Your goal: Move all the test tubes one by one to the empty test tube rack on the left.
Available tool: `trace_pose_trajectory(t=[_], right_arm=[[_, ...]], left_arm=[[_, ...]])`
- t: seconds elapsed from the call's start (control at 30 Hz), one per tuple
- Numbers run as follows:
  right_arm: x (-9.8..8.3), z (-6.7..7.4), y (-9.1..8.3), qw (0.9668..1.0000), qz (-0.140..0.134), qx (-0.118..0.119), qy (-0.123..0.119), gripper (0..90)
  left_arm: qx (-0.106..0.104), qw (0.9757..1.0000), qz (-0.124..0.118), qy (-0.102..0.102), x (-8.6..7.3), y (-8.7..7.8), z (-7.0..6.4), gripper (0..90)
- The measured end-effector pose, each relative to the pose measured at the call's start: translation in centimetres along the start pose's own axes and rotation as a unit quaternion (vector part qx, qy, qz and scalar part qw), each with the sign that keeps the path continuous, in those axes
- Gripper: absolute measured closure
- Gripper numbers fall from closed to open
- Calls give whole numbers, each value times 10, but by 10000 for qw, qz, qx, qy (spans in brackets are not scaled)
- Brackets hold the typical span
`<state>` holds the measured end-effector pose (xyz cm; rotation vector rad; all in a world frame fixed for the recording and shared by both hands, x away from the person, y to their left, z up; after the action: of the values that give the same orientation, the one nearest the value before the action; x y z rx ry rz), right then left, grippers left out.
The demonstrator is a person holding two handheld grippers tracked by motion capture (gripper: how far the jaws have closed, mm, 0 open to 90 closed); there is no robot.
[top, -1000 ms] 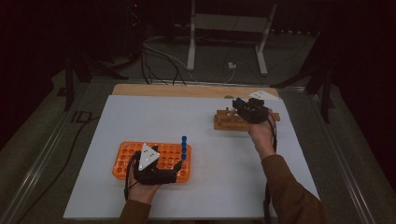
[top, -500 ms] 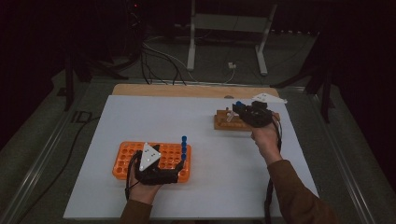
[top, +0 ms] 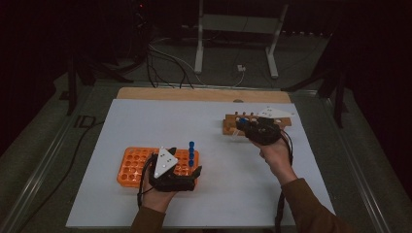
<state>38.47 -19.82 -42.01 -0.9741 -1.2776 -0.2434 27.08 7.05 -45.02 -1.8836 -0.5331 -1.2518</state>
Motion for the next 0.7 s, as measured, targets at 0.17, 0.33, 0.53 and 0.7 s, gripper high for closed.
trace_pose_trajectory(t=[0.17, 0.33, 0.53, 0.7], right_arm=[[0, 10, -4, 9999, 9, 137, -48, 770], [2, 24, -11, 9995, 23, 292, -141, 769], [3, 39, -17, 9985, 19, 492, -248, 769], [3, 50, -21, 9971, -8, 719, -257, 769]], left_arm=[[-86, 9999, -64, 57, 10, 8, -8, 9], [-108, 9997, 27, 222, 15, 22, -17, 12], [-222, 9992, 119, 304, 17, 37, -26, 24], [-285, 9986, 255, 352, 18, 48, -32, 51]])
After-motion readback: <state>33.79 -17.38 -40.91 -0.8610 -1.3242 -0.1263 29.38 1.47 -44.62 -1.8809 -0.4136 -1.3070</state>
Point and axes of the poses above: each handheld gripper's, and its own axes: y roughly forward along the jaws, x roughly out of its top, z roughly to its left, the point moved 3 cm from there along y, roughly forward along the jaws, and after that the axes turned 9 degrees about -y, right-handed, at the moved point
